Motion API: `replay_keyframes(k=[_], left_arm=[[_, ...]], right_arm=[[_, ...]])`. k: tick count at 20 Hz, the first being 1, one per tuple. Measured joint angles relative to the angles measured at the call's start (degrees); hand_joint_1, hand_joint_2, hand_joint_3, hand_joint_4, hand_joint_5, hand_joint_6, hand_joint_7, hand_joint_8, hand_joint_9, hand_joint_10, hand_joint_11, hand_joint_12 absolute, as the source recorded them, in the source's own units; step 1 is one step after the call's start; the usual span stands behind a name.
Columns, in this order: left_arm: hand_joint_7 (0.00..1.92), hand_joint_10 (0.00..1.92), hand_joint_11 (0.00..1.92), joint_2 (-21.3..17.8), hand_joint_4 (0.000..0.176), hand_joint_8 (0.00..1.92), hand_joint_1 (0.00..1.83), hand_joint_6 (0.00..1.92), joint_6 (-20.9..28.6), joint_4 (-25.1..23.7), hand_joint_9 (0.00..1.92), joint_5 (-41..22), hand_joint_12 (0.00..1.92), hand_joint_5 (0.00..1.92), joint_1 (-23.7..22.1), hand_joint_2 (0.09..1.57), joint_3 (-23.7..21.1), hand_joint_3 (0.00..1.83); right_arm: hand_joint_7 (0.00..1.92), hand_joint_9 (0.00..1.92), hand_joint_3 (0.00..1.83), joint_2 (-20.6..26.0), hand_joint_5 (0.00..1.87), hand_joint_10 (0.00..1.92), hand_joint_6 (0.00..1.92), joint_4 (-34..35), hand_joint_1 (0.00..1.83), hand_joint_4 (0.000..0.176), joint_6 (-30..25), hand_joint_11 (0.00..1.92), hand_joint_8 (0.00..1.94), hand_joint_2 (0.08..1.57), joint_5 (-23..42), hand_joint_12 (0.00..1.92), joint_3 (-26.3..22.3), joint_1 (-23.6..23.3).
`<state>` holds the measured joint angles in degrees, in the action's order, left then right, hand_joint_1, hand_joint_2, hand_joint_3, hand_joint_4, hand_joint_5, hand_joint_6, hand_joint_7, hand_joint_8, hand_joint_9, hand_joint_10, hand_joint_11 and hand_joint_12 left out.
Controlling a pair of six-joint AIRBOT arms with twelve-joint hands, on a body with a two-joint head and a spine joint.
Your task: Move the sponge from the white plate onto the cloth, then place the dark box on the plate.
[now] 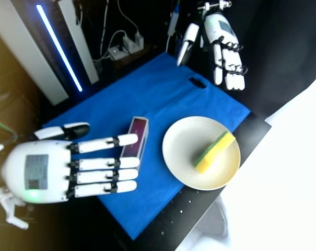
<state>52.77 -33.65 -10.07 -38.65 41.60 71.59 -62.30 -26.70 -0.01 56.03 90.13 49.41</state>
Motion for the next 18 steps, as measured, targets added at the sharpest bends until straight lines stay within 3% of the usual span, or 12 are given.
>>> replay_keyframes(k=[2, 3, 5, 7, 9, 10, 11, 12, 13, 16, 17, 18], left_arm=[[0.11, 0.01, 0.02, 0.04, 0.042, 0.01, 0.83, 0.01, 0.02, -0.24, 0.04, 0.31, 0.01, 0.26, 0.0, 0.95, 0.0, 0.0], [0.1, 0.01, 0.02, 0.28, 0.041, 0.0, 0.8, 0.01, 0.02, -0.09, 0.03, 0.26, 0.01, 0.26, 0.0, 0.94, 0.0, 0.0], [0.09, 0.0, 0.02, 0.57, 0.057, 0.0, 0.78, 0.0, 0.02, -0.31, 0.02, 0.37, 0.01, 0.25, 0.13, 0.95, 0.0, 0.0], [0.12, 0.01, 0.03, 0.59, 0.053, 0.01, 0.8, 0.01, 0.0, -0.2, 0.05, 0.39, 0.02, 0.26, 0.13, 0.95, 0.0, 0.0], [0.11, 0.0, 0.0, 1.25, 0.099, 0.0, 0.72, 0.0, -0.31, 0.55, 0.02, 0.33, 0.0, 0.25, 0.09, 0.95, 0.85, 0.0], [0.11, 0.0, 0.0, 2.25, 0.121, 0.0, 0.69, 0.0, -0.39, 0.87, 0.02, 0.83, 0.0, 0.25, -0.52, 0.95, 1.95, 0.0], [0.14, 0.02, 0.05, 4.0, 0.125, 0.01, 0.65, 0.01, -0.39, 0.92, 0.06, 2.45, 0.02, 0.27, -2.16, 0.93, 3.54, 0.0], [0.16, 0.01, 0.08, 5.44, 0.119, 0.0, 0.64, 0.0, -0.44, 0.94, 0.09, 3.17, 0.05, 0.27, -3.39, 0.94, 4.94, 0.0], [0.19, 0.01, 0.06, 7.04, 0.088, 0.0, 0.69, 0.0, -0.44, 0.87, 0.15, 4.09, 0.21, 0.29, -4.85, 0.96, 6.51, 0.0], [0.23, 0.0, 0.0, 11.47, 0.11, 0.0, 0.89, 0.0, -0.42, 0.48, 0.21, 7.91, 0.52, 0.3, -9.33, 0.98, 11.52, 0.0], [0.26, 0.0, 0.0, 13.44, 0.092, 0.01, 0.97, 0.01, -0.39, 0.5, 0.22, 9.97, 0.55, 0.33, -10.99, 0.97, 13.94, 0.0], [0.28, 0.01, 0.0, 14.71, 0.095, 0.0, 0.94, 0.01, -0.42, 0.46, 0.24, 11.19, 0.62, 0.35, -12.07, 0.98, 15.74, 0.0]], right_arm=[[0.13, 0.06, 0.01, -0.33, 0.26, 0.0, 0.0, -0.2, 0.77, 0.137, 0.0, 0.0, 0.0, 1.02, -0.39, 0.13, -0.02, 0.0], [0.12, 0.03, 0.0, -0.39, 0.25, 0.0, 0.0, -0.48, 0.78, 0.168, 0.02, 0.0, 0.0, 1.0, -0.39, 0.05, -0.02, 0.0], [0.09, 0.04, 0.0, -0.61, 0.25, 0.01, 0.0, -0.7, 0.8, 0.134, -0.15, 0.07, 0.0, 1.0, -0.39, 0.05, 0.0, 0.0], [0.1, 0.05, 0.0, -0.68, 0.27, 0.01, 0.01, -1.66, 0.73, 0.125, -0.35, 0.09, 0.0, 1.0, -0.57, 0.06, 0.0, 0.0], [0.09, 0.05, 0.0, -0.7, 0.28, 0.01, 0.01, -1.64, 0.73, 0.117, -0.39, 0.08, 0.0, 1.0, -0.63, 0.06, 0.0, 0.0], [0.1, 0.05, 0.0, -0.7, 0.29, 0.01, 0.01, -1.6, 0.71, 0.092, -0.48, 0.09, 0.0, 1.0, -0.59, 0.06, 0.0, 0.0], [0.09, 0.05, 0.0, -0.7, 0.29, 0.0, 0.01, -1.6, 0.73, 0.079, -0.79, 0.07, 0.0, 1.0, -0.63, 0.05, 0.0, 0.0], [0.09, 0.03, 0.0, -0.72, 0.28, 0.0, 0.0, -1.7, 0.71, 0.092, -0.9, 0.06, 0.0, 0.99, -0.57, 0.04, 0.0, 0.0], [0.09, 0.02, 0.0, -0.72, 0.29, 0.0, 0.01, -1.86, 0.72, 0.098, -1.05, 0.04, 0.0, 0.99, -0.55, 0.04, -0.02, 0.0], [0.09, 0.03, 0.0, -0.72, 0.3, 0.0, 0.01, -1.88, 0.75, 0.112, -1.09, 0.06, 0.0, 0.99, -0.68, 0.05, 0.04, 0.0], [0.09, 0.02, 0.0, -0.72, 0.3, 0.0, 0.0, -1.88, 0.75, 0.126, -1.09, 0.06, 0.0, 0.99, -0.66, 0.05, 0.04, 0.0], [0.08, 0.01, 0.0, -0.72, 0.29, 0.0, 0.0, -1.92, 0.75, 0.137, -1.09, 0.06, 0.0, 0.99, -0.59, 0.05, 0.04, 0.0]])
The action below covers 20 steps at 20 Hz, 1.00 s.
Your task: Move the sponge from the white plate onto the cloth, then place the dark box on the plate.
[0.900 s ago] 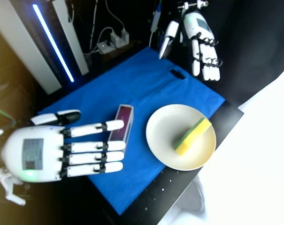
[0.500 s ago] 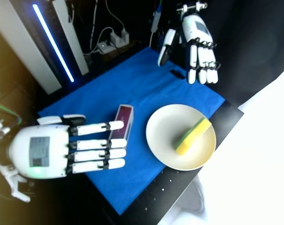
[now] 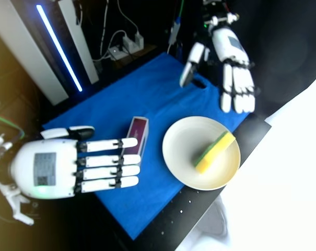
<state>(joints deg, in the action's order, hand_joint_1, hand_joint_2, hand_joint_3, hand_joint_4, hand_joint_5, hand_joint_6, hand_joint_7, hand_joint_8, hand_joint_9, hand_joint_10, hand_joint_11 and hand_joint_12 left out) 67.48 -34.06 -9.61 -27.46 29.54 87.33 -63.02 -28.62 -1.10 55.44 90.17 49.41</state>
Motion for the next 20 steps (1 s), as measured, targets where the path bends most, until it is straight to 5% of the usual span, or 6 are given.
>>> replay_keyframes(k=[1, 4, 10, 12, 14, 20], left_arm=[[0.32, 0.01, 0.0, 1.4, 0.088, 0.01, 0.88, 0.01, 0.02, 0.04, 0.28, 1.46, 0.7, 0.37, -0.83, 0.98, 1.88, 0.0], [0.49, 0.01, 0.1, 6.82, 0.015, 0.0, 0.88, 0.0, -0.02, -0.02, 0.47, 7.74, 0.79, 0.49, -3.39, 0.99, 8.24, 0.0], [0.56, 0.01, 0.04, 16.98, 0.068, 0.0, 0.83, 0.0, -0.02, -1.79, 0.63, 14.88, 1.03, 0.51, -7.78, 1.04, 19.26, 0.0], [0.63, 0.02, 0.17, 18.99, 0.034, 0.01, 0.85, 0.0, -0.02, -2.03, 0.69, 16.15, 1.09, 0.57, -8.0, 1.04, 21.68, 0.0], [0.66, 0.01, 0.16, 20.5, 0.044, 0.0, 0.91, 0.0, -0.04, -2.97, 0.69, 18.16, 1.03, 0.59, -8.31, 1.04, 23.52, 0.0], [0.85, 0.02, 0.19, 20.94, 0.023, 0.02, 1.09, 0.01, -0.04, -3.08, 0.81, 19.69, 1.03, 0.74, -8.24, 1.06, 24.09, 0.0]], right_arm=[[0.07, 0.01, 0.0, -0.07, 0.29, 0.0, 0.0, -0.17, 0.73, 0.153, 0.0, 0.07, 0.0, 1.0, -0.02, 0.06, 0.07, 0.0], [0.07, 0.0, 0.0, -0.24, 0.3, 0.0, 0.0, -0.39, 0.74, 0.083, -0.02, 0.1, 0.0, 1.0, 0.0, 0.08, 0.22, 0.0], [0.06, 0.01, 0.0, -1.55, 0.31, 0.0, 0.01, -1.11, 0.8, 0.109, -0.31, 0.11, 0.0, 0.99, -0.07, 0.1, 1.79, -0.13], [0.05, 0.03, 0.0, -1.99, 0.28, 0.01, 0.0, -1.42, 0.78, 0.113, -0.63, 0.06, 0.0, 1.01, -0.13, 0.29, 2.36, -0.33], [0.06, 0.04, 0.0, -2.34, 0.25, 0.0, 0.0, -1.66, 0.75, 0.13, -0.85, 0.0, 0.0, 1.02, -0.02, 0.47, 2.64, -0.33], [0.09, 0.1, 0.0, -2.45, 0.27, 0.0, 0.0, -2.51, 0.76, 0.097, -1.46, 0.08, 0.0, 1.01, -0.02, 0.58, 2.71, -0.7]])
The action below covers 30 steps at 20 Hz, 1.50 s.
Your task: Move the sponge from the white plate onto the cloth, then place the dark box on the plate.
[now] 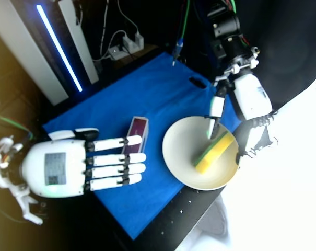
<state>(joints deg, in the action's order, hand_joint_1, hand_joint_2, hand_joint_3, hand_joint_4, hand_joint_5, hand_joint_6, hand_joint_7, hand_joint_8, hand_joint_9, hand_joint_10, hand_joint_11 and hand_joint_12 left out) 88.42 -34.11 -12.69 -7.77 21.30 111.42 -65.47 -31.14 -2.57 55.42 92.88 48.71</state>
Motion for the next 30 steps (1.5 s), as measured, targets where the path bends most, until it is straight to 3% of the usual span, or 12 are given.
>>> replay_keyframes(k=[2, 3, 4, 5, 7, 10, 12, 16, 17, 21, 24, 30], left_arm=[[0.88, 0.01, 0.12, 0.0, 0.012, 0.01, 1.16, 0.01, 0.0, 0.0, 0.82, 0.17, 1.13, 0.79, 0.09, 1.06, 0.0, 0.0], [0.97, 0.01, 0.09, 0.0, 0.0, 0.79, 1.31, 0.0, 0.0, 0.0, 0.85, 0.17, 1.31, 0.85, 0.2, 1.11, 0.0, 0.0], [0.94, 0.02, 0.1, 0.0, 0.0, 1.03, 1.34, 0.01, 0.02, 0.02, 0.88, 0.2, 1.31, 0.88, 0.44, 1.12, 0.0, 0.0], [0.99, 0.03, 0.15, 0.02, 0.0, 1.06, 1.24, 0.8, 0.02, -0.22, 0.93, 0.35, 1.31, 0.89, 0.7, 1.13, 0.0, 0.0], [0.9, 0.07, 0.18, 0.0, 0.0, 1.21, 1.22, 0.88, 0.09, -0.17, 0.99, 0.28, 1.49, 0.98, 1.18, 1.14, 0.04, 0.0], [0.82, 0.87, 0.21, 0.0, 0.0, 1.36, 1.23, 0.76, 0.04, -0.22, 0.66, 0.24, 1.55, 1.04, 1.2, 1.15, 0.04, 0.0], [0.85, 1.18, 0.42, -0.66, 0.0, 1.39, 1.25, 0.72, 0.07, -0.22, 0.68, -0.26, 1.52, 1.04, 1.2, 1.14, -1.01, 0.0], [0.99, 1.25, 0.49, -7.08, 0.0, 0.95, 1.37, 0.93, 0.24, -0.98, 0.88, -6.25, 1.54, 0.97, 1.2, 1.11, -9.42, 0.0], [0.96, 1.23, 0.67, -9.01, 0.0, 1.03, 1.38, 0.84, 0.24, -1.53, 0.92, -8.28, 1.43, 1.0, 1.2, 1.1, -11.89, 0.0], [1.08, 0.71, 0.55, -21.33, 0.0, 0.85, 1.27, 0.86, 0.26, -5.97, 0.96, -21.03, 1.23, 1.05, 2.1, 1.07, -27.04, 0.0], [0.98, 0.96, 0.8, -30.53, 0.0, 1.16, 1.24, 0.76, 0.52, -8.26, 0.96, -28.61, 1.45, 1.05, 7.02, 1.1, -36.87, 0.0], [1.13, 1.15, 0.84, -38.38, 0.0, 0.65, 1.39, 0.81, 6.73, -12.87, 0.99, -31.56, 1.32, 1.06, 20.09, 1.06, -46.45, 0.0]], right_arm=[[0.09, 0.11, 0.0, -0.22, 0.28, 0.0, 0.0, 0.11, 0.76, 0.11, -0.04, 0.06, 0.0, 1.01, 0.02, 0.66, 0.17, -0.02], [0.09, 0.11, 0.0, -0.28, 0.27, 0.0, 0.0, -0.02, 0.77, 0.12, -0.07, 0.01, 0.0, 1.01, 0.02, 0.66, 0.24, -0.02], [0.09, 0.1, 0.0, -0.37, 0.27, 0.01, 0.0, -0.09, 0.77, 0.119, -0.07, 0.0, 0.0, 1.01, 0.0, 0.58, 0.22, 0.0], [0.1, 0.09, 0.0, -0.39, 0.27, 0.0, 0.0, -0.11, 0.76, 0.117, -0.07, 0.0, 0.0, 1.01, 0.0, 0.57, 0.22, -0.02], [0.11, 0.11, 0.0, -0.39, 0.27, 0.01, 0.0, 0.0, 0.75, 0.111, -0.15, 0.08, 0.0, 1.0, 0.02, 0.6, 0.22, -0.02], [0.09, 0.1, 0.0, -0.44, 0.26, 0.0, 0.0, -0.07, 0.77, 0.115, -0.24, 0.08, 0.0, 1.0, 0.04, 0.59, 0.22, -0.02], [0.1, 0.11, 0.0, -0.44, 0.28, 0.0, 0.0, -0.07, 0.77, 0.09, -0.28, 0.09, 0.0, 1.0, 0.0, 0.54, 0.24, -0.02], [0.11, 0.1, 0.0, -0.48, 0.27, 0.0, 0.0, -0.15, 0.76, 0.105, -1.57, 0.01, 0.0, 1.02, 0.07, 0.48, 0.22, -0.02], [0.12, 0.07, 0.0, -0.48, 0.27, 0.0, 0.0, -0.24, 0.78, 0.11, -1.77, 0.0, 0.0, 1.02, 0.09, 0.11, 0.24, -0.02], [0.12, 0.06, 0.0, -0.39, 0.26, 0.01, 0.0, -0.07, 0.76, 0.121, -2.16, 0.02, 0.0, 1.03, -0.02, 0.01, -0.42, -0.02], [0.15, 0.09, 0.0, -0.37, 0.27, 0.01, 0.0, -0.35, 0.74, 0.097, -2.14, 0.1, 0.01, 1.02, 0.39, 0.04, -1.68, -0.02], [0.1, 0.03, 0.0, -0.33, 0.27, 0.01, 0.01, -0.39, 0.76, 0.105, -2.16, 0.08, 0.01, 1.01, 1.38, 0.03, -2.19, -0.02]])
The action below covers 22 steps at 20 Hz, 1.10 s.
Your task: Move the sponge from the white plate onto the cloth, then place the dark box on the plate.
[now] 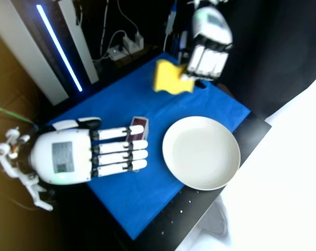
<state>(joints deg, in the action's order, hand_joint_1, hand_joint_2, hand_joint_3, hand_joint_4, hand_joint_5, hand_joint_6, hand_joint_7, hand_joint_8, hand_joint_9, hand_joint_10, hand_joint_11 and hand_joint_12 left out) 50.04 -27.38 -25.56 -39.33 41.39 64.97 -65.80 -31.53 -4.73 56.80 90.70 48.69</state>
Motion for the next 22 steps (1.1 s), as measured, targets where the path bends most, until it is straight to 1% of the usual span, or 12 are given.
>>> replay_keyframes(k=[3, 7, 8, 9, 12, 15, 16, 17, 18, 19, 20, 22], left_arm=[[1.2, 1.01, 0.87, 0.96, 0.0, 0.54, 1.4, 0.5, 1.16, 0.2, 1.04, 0.74, 1.09, 1.24, 4.13, 1.02, -0.33, 0.0], [1.12, 0.76, 0.71, 4.13, 0.0, 0.93, 1.28, 0.13, 2.45, 1.84, 0.98, 2.47, 1.27, 1.36, 6.16, 1.03, 1.51, 0.0], [0.95, 0.58, 0.5, 4.37, 0.0, 0.45, 1.21, 0.45, 2.8, 2.36, 0.83, 3.28, 1.24, 1.25, 6.16, 1.01, 1.57, 0.0], [0.81, 0.48, 0.26, 4.39, 0.0, 0.19, 1.08, 0.15, 2.75, 2.47, 0.69, 3.17, 1.28, 0.9, 6.58, 0.95, 1.64, 0.0], [0.61, 0.15, 0.03, 4.76, 0.006, 0.0, 0.9, 0.0, 1.79, 1.51, 0.6, 5.25, 1.29, 0.59, 7.17, 0.85, 1.62, 0.0], [0.27, 0.02, 0.0, 4.26, 0.112, 0.0, 0.75, 0.0, 0.37, 2.73, 0.44, 5.35, 1.14, 0.25, 7.41, 0.82, 0.87, 0.0], [0.17, 0.01, 0.0, 3.85, 0.15, 0.01, 0.74, 0.0, -2.14, 4.68, 0.33, 5.7, 0.86, 0.17, 7.54, 0.81, 0.09, 0.0], [0.01, 0.02, 0.0, 3.3, 0.172, 0.0, 0.69, 0.01, -5.64, 8.5, 0.07, 4.59, 0.19, 0.07, 8.22, 0.78, -0.9, 0.0], [0.01, 0.02, 0.0, 2.91, 0.172, 0.0, 0.69, 0.01, -6.84, 10.84, 0.07, 3.28, 0.19, 0.07, 8.94, 0.78, -1.27, 0.0], [0.01, 0.0, 0.0, 2.47, 0.141, 0.0, 0.69, 0.0, -7.58, 13.0, 0.06, 1.51, 0.22, 0.08, 9.88, 0.77, -1.55, 0.0], [0.0, 0.0, 0.0, 2.05, 0.141, 0.0, 0.69, 0.0, -8.02, 14.62, 0.02, 0.24, 0.17, 0.05, 10.58, 0.76, -2.01, 0.0], [0.0, 0.0, 0.0, 1.38, 0.175, 0.0, 0.66, 0.0, -9.57, 17.22, 0.0, -2.08, 0.03, 0.0, 11.91, 0.75, -2.8, 0.0]], right_arm=[[0.11, 0.05, 0.0, 0.02, 0.28, 0.01, 0.01, 0.0, 0.74, 0.1, 0.02, 0.12, 0.01, 0.98, -0.02, 0.05, 0.11, 0.0], [0.1, 0.02, 0.0, 0.0, 0.27, 0.0, 0.0, 0.42, 0.69, 0.082, -0.02, 0.04, 0.0, 0.95, 0.09, 0.02, 0.76, 0.0], [0.1, 0.02, 0.0, -0.02, 0.26, 0.0, 0.0, 0.13, 0.69, 0.095, -0.02, 0.04, 0.0, 0.95, 0.28, 0.02, 0.92, -0.31], [0.11, 0.02, 0.0, -0.13, 0.27, 0.0, 0.01, -0.09, 0.71, 0.085, 0.02, 0.06, 0.0, 0.94, 0.33, 0.03, 1.38, -0.44], [0.11, 0.02, 0.0, -0.11, 0.27, 0.0, 0.0, 0.39, 0.66, 0.047, 0.02, 0.06, 0.0, 0.95, 0.04, 0.03, 1.62, -1.42], [0.09, 0.01, 0.0, -0.61, 0.26, 0.0, 0.0, 0.13, 0.68, 0.033, 0.0, 0.05, 0.0, 0.95, 0.17, 0.02, 2.01, -2.21], [0.06, 0.0, 0.0, -0.76, 0.24, 0.0, 0.0, -0.9, 0.71, 0.014, 0.0, 0.04, 0.0, 0.96, -0.02, 0.02, 2.12, -2.93], [0.06, 0.0, 0.0, -0.79, 0.23, 0.0, 0.0, -2.54, 0.64, 0.103, -0.02, 0.06, 0.0, 0.95, -0.22, 0.02, 2.12, -4.55], [0.06, 0.0, 0.0, -0.79, 0.23, 0.0, 0.0, -3.8, 0.64, 0.103, 0.0, 0.06, 0.0, 0.95, -0.26, 0.02, 2.14, -5.99], [0.06, 0.0, 0.0, -0.79, 0.22, 0.0, 0.0, -4.37, 0.61, 0.134, -0.02, 0.05, 0.0, 0.94, 0.22, 0.02, 2.32, -7.61], [0.06, 0.0, 0.0, -0.92, 0.21, 0.0, 0.0, -4.02, 0.61, 0.164, -0.02, 0.05, 0.0, 0.94, 0.9, 0.02, 2.78, -8.41], [0.06, 0.0, 0.0, -1.75, 0.18, 0.0, 0.0, -3.76, 0.57, 0.176, 0.0, 0.04, 0.0, 0.91, 1.25, 0.02, 3.98, -8.55]])
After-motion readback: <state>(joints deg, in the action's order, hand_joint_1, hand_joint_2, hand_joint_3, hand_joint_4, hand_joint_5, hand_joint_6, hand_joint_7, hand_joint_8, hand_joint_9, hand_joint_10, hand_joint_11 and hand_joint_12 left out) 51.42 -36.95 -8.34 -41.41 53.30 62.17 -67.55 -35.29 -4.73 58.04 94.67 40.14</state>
